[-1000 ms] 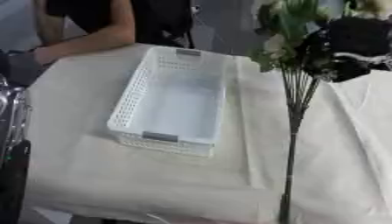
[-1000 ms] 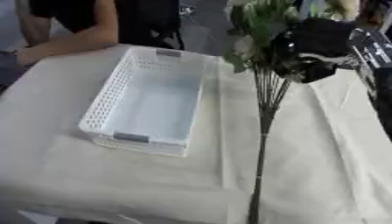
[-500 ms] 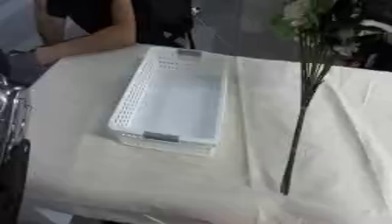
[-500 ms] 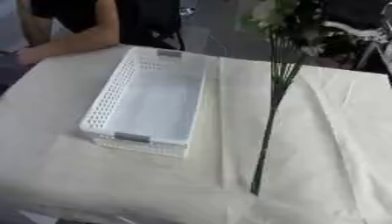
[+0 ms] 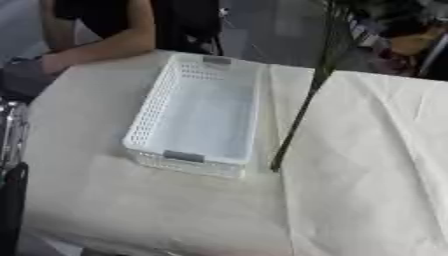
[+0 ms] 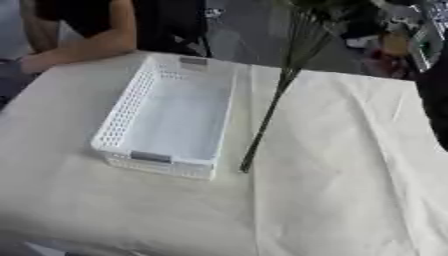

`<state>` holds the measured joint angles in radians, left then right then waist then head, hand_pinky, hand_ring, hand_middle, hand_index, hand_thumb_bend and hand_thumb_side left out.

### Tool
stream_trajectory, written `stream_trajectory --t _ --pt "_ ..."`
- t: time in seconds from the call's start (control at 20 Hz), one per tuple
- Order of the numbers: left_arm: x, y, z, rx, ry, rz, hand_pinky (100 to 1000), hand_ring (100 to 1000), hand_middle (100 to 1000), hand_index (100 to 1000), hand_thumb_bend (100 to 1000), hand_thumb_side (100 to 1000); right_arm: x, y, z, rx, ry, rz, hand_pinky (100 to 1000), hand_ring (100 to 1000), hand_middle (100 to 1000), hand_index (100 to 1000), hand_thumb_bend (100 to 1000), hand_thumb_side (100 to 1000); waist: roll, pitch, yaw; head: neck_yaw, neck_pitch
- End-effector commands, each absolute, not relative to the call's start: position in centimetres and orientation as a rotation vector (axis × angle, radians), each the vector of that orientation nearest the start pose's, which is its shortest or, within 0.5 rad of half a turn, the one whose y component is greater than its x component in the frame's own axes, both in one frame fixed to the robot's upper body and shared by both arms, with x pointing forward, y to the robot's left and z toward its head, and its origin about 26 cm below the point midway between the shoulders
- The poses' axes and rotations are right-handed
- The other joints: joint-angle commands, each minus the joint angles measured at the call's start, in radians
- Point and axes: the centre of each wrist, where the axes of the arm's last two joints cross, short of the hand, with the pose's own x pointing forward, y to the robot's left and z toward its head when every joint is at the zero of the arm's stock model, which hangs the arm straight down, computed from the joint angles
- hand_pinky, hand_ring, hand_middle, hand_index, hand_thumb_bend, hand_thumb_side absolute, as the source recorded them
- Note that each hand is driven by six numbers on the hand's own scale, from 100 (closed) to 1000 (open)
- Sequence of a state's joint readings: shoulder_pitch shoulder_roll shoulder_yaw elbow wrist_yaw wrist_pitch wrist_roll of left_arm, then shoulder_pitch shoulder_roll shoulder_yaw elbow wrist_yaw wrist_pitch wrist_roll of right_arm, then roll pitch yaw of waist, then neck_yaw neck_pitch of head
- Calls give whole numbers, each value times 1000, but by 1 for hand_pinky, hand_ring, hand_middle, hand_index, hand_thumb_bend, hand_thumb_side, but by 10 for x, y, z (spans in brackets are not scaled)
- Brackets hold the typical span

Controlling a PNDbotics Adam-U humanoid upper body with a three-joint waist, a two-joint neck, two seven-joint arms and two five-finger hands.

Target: Pick up objects on the table and place them in the box.

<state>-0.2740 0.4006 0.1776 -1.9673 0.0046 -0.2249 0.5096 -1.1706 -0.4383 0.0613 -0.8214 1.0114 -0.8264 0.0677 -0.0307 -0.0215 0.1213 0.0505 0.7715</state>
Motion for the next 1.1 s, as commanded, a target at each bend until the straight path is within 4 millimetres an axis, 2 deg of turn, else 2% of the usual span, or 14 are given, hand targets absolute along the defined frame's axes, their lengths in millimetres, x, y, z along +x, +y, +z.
stream_trajectory --t 0.05,0.4,1.1 --pt "296 316 218 555 -2562 274 474 506 618 686 134 866 495 -253 314 1023 2468 -1916 100 100 100 263 100 100 5 -9 4 -19 -1" --pt "298 314 217 536 -2561 267 475 507 619 684 137 867 487 -239 347 1007 2504 -1833 100 100 100 261 100 100 -2 -16 7 -14 -1" --pt "299 315 216 530 -2560 261 477 507 619 684 140 868 473 -236 395 1073 2534 -1688 100 100 100 258 100 100 -13 -28 4 3 -1"
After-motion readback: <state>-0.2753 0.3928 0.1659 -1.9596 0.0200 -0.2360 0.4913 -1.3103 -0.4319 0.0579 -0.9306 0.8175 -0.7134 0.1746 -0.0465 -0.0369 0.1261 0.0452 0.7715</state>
